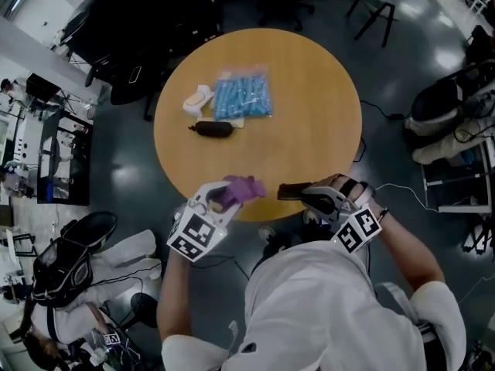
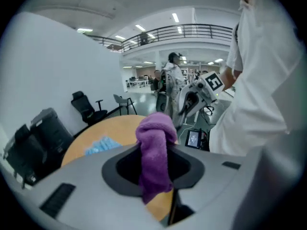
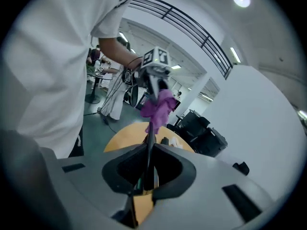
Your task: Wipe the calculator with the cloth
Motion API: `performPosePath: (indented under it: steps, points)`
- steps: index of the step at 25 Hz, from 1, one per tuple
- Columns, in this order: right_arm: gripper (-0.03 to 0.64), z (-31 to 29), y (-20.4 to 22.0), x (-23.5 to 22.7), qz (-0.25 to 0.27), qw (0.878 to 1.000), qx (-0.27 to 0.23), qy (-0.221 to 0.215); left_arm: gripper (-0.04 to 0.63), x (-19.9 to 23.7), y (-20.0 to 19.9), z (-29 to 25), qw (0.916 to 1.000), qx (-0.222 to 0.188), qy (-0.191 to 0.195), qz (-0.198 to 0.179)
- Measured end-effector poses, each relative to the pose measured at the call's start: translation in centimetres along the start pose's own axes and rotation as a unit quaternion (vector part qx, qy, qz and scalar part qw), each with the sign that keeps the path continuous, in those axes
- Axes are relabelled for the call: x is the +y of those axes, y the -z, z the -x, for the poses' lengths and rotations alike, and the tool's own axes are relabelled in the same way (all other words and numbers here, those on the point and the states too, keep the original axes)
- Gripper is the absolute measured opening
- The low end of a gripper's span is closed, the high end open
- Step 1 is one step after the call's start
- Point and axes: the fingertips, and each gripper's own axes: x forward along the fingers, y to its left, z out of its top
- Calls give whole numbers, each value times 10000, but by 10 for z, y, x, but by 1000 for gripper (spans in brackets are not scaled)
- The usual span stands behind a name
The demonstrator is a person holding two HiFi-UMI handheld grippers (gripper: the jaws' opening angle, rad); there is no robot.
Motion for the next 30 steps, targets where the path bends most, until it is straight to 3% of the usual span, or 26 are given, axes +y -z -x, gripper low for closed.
performPosePath:
  steps: [4,6,9,23,30]
  points:
    - [52,-6,-14,14,393,9991,-102,-136,112,-8,-55,-13,9933,230,162,-1121]
    - [52,-7,-22,17,519,9984,-173,-118,112,-28,-64,-26,9861,381,494,-1541]
    - [52,-6,-28,14,672,9973,-285,11,112,-61,-60,-46,9743,583,1140,-1854]
    - [52,-6,-33,29,1841,9823,-299,191,112,-72,-43,-82,9535,1001,2217,-1778]
    - [52,0,-49,40,2633,9627,-515,359,112,-70,-37,-84,9363,1142,2923,-1576]
